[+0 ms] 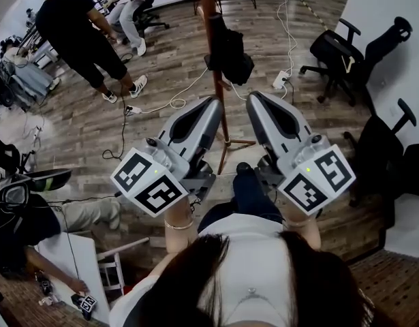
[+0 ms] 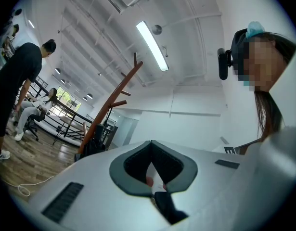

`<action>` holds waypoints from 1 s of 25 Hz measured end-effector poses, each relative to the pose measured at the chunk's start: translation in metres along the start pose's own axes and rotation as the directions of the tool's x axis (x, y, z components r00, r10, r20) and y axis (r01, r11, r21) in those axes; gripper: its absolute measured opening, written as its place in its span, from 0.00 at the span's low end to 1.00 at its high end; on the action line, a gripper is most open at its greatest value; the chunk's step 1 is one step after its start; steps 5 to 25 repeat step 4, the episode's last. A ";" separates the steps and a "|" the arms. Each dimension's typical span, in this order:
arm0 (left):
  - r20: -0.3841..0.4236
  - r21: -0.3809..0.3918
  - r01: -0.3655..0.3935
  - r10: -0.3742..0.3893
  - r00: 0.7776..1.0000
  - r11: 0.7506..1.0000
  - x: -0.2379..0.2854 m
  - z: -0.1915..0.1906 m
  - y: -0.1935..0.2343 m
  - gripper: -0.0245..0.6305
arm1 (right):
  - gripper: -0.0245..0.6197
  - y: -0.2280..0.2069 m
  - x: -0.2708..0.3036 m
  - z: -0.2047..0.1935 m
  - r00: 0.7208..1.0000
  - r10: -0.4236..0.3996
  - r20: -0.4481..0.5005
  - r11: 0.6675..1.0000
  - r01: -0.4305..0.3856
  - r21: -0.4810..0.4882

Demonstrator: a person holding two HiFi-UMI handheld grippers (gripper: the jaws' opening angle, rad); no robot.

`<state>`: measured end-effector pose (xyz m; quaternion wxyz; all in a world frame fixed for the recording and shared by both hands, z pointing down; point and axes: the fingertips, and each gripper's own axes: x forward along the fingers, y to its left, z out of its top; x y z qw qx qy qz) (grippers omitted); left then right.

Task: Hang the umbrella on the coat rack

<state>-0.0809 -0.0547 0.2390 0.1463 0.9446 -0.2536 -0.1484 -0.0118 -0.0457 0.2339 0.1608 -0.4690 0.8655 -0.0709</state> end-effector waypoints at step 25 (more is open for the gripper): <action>-0.010 -0.012 0.007 -0.007 1.000 1.000 0.006 0.009 0.004 0.05 | 0.09 0.000 0.014 0.008 1.000 0.006 -0.009 1.000 -0.006 0.018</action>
